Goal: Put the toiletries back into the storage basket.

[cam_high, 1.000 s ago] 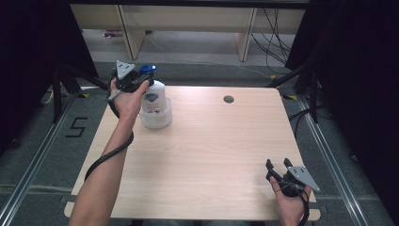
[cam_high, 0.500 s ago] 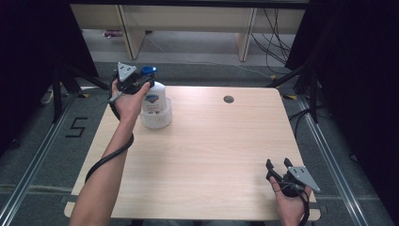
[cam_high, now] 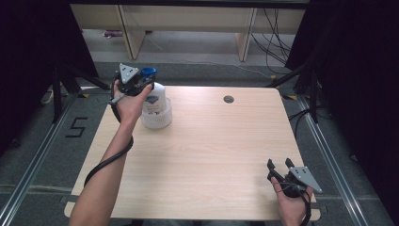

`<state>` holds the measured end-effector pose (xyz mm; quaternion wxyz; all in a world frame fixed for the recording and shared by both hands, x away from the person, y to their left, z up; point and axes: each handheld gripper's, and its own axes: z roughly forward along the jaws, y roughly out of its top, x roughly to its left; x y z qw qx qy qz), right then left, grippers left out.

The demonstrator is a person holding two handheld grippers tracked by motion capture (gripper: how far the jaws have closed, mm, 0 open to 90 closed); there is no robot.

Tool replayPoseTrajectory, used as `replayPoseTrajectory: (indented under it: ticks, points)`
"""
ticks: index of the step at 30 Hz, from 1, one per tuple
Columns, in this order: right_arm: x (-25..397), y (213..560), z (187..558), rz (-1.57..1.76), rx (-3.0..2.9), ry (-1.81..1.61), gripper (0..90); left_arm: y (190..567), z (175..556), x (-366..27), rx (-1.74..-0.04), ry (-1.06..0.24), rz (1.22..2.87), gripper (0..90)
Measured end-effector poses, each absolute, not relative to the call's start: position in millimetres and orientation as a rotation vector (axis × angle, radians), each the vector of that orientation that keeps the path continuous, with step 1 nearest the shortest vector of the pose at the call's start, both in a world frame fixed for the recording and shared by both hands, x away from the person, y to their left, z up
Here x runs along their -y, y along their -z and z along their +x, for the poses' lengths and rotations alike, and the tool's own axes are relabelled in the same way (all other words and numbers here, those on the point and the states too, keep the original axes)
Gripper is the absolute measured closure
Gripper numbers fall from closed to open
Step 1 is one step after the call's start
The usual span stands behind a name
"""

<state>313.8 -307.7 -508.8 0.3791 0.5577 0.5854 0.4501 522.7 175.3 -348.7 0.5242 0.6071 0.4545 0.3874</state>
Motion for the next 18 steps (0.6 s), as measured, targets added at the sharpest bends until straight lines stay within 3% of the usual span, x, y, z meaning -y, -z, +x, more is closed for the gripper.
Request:
replayPoseTrajectory:
  ticks: [4,9,18]
  points:
    - [306.0,508.7,314.4,1.432,-1.502,-1.168,31.2,349.4,522.0,-174.7,-1.107,-0.925,1.449,37.1]
    - [307.5,507.1,312.4,1.445,-1.491,-1.157,31.0,354.0,517.0,-175.5,-1.094,-0.906,1.457,29.0]
    - [306.7,508.5,314.7,1.428,-1.5,-1.199,30.7,352.3,495.9,-183.0,-1.086,-0.897,1.41,26.5]
